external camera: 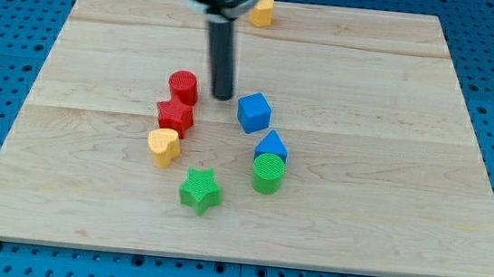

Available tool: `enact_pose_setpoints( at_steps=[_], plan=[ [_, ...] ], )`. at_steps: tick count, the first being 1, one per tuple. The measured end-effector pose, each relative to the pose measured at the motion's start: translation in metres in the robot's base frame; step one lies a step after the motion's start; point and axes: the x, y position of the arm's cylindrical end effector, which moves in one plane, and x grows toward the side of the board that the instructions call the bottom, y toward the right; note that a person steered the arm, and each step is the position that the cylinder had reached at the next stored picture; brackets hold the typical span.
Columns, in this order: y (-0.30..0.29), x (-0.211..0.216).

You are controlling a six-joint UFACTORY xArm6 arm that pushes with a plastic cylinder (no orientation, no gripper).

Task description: Push the blue cube into the top side of the green star

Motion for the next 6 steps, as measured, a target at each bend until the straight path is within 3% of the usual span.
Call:
enact_pose_setpoints(
  at_steps=[1,2,3,6],
  plan=[
    [0.056,-0.013],
    [0.061,-0.001],
    [0.022,0.016],
    [0.003,0.067]
  ],
)
